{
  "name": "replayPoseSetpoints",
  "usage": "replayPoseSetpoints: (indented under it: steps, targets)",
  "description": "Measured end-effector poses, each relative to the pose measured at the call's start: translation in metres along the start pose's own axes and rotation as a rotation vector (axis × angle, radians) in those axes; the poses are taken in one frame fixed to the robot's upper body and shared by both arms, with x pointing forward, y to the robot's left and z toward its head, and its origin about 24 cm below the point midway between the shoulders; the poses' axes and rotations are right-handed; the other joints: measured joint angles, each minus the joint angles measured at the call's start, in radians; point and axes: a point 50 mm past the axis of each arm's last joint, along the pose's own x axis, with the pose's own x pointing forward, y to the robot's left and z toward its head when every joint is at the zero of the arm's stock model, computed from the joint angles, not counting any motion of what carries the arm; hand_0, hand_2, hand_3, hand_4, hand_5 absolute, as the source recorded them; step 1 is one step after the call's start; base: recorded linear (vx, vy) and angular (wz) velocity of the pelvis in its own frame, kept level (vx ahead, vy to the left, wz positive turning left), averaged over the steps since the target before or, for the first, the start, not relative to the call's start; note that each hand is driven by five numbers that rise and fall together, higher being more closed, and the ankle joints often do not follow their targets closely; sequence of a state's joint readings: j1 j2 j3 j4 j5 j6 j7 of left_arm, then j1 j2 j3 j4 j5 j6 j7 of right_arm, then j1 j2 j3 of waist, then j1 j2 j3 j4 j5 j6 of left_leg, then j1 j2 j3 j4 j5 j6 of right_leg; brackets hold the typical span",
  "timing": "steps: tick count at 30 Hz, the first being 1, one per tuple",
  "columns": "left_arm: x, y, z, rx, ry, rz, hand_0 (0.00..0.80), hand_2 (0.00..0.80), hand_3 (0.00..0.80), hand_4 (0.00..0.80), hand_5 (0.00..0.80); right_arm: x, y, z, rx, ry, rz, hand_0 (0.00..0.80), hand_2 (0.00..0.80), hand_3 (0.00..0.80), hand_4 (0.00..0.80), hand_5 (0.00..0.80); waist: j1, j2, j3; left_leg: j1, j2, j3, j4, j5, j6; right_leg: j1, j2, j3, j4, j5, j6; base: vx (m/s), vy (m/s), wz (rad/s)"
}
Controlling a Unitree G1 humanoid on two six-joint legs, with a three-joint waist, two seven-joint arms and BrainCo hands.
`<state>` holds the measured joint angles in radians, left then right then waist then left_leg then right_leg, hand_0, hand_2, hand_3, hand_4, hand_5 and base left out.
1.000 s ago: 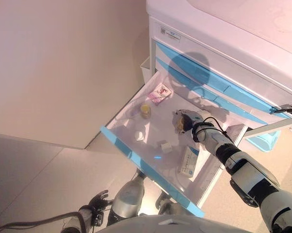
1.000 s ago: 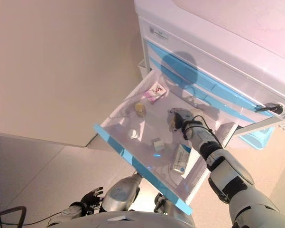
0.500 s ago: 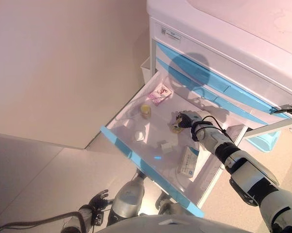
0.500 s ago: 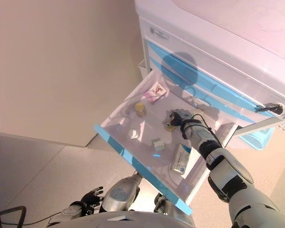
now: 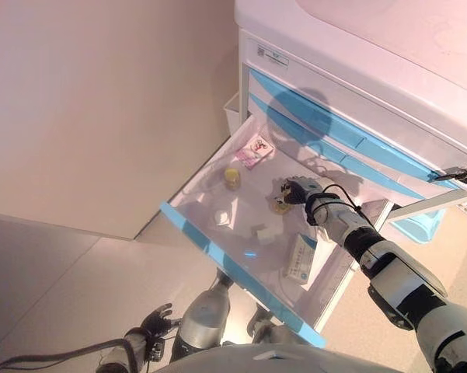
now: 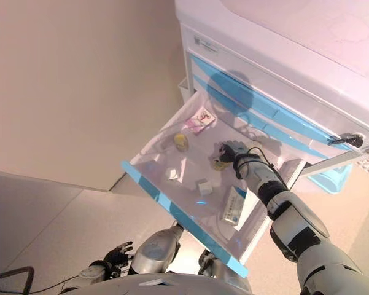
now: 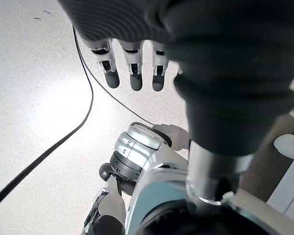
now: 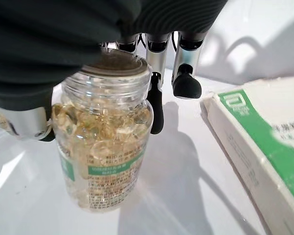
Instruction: Open the drawer and pick up the medicine
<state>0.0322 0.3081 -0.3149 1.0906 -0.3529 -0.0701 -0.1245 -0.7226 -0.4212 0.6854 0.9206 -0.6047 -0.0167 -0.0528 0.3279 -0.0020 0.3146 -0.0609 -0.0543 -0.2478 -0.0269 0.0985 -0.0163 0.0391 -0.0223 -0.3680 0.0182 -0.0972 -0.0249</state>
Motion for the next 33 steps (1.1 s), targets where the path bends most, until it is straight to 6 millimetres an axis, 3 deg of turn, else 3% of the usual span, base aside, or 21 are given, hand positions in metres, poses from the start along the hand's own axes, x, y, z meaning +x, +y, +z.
replayPoseSetpoints:
  steps: [8,21,33]
  targets:
    - [-0.001,0.007,0.002,0.011,-0.006,0.016,0.0,0.0,0.0,0.0,0.0,0.0,-0.001,0.005,-0.041,-0.034,0.026,0.8,0.8,0.8,0.8,0.8,0.0,-0.026,-0.002,0.013,0.0,0.003,0.0,0.0,0.0,0.01,0.0,0.006,0.0,0.001,0.002,0.0,0.0,0.0]
    - [-0.001,0.007,0.004,0.009,-0.015,0.015,0.0,0.0,0.0,0.0,0.0,-0.002,0.01,0.036,-0.291,-0.195,0.072,0.8,0.8,0.8,0.8,0.8,0.003,-0.026,-0.002,0.007,0.0,0.003,0.0,0.0,0.0,0.002,0.0,0.011,0.0,0.001,0.002,-0.005,-0.002,-0.01]
    - [-0.001,0.007,0.006,0.01,-0.02,0.015,0.0,0.0,0.0,0.0,0.0,-0.002,0.018,0.033,-0.428,-0.161,0.096,0.8,0.8,0.8,0.8,0.8,0.025,-0.027,-0.002,-0.008,0.0,0.002,0.0,0.0,0.0,-0.012,0.0,0.006,0.0,0.001,0.002,0.0,-0.003,0.01]
